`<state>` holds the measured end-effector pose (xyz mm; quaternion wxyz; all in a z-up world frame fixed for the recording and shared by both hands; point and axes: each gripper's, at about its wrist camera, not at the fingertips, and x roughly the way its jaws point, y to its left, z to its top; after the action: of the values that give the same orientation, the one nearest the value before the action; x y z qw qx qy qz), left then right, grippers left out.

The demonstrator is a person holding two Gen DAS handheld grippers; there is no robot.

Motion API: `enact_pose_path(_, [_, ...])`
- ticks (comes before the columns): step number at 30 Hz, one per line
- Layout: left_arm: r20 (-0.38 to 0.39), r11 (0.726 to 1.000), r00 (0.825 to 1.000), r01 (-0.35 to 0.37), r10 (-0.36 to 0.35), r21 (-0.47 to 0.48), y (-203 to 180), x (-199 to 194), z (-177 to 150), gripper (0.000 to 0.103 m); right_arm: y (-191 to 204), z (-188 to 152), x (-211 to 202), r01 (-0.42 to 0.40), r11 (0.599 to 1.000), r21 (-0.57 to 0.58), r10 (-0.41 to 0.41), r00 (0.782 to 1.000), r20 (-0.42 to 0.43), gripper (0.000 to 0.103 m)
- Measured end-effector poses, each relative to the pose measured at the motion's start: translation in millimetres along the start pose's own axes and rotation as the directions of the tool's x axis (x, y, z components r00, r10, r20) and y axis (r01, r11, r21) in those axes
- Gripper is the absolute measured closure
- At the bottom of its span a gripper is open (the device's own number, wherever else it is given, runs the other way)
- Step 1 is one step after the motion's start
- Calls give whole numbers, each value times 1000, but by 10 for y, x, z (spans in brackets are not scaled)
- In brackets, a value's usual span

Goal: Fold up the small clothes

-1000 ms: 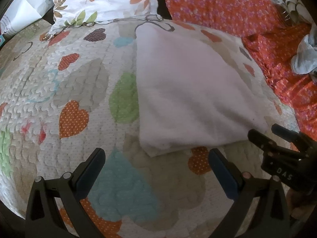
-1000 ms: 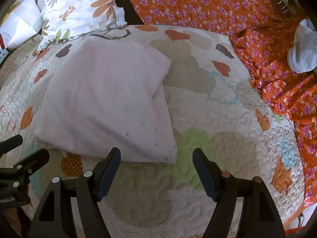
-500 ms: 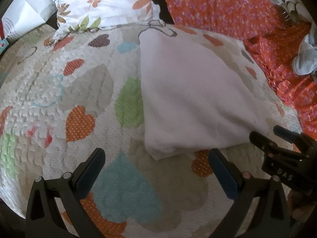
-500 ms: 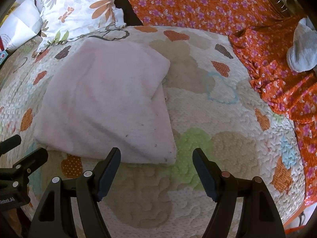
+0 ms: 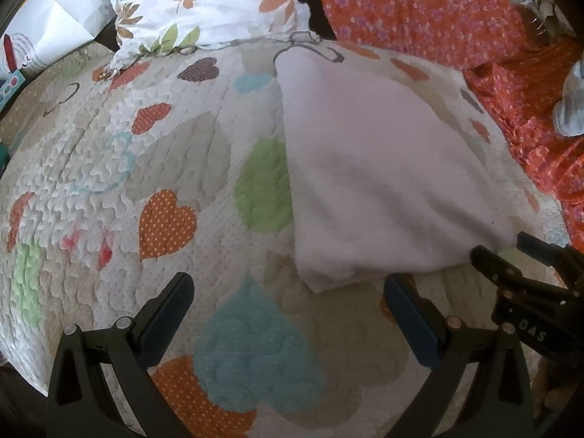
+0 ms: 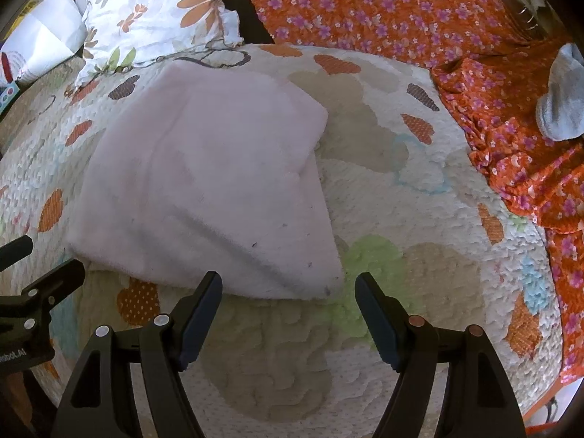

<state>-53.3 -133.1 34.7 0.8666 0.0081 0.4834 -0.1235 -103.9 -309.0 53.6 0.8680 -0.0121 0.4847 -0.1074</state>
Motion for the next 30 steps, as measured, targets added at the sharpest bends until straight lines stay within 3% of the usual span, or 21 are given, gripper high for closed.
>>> enact_pose_path(30, [-14, 1000, 1000, -12, 11, -28, 95, 6, -13, 0, 58, 12, -34, -18, 1000, 13, 18, 1000, 6, 23])
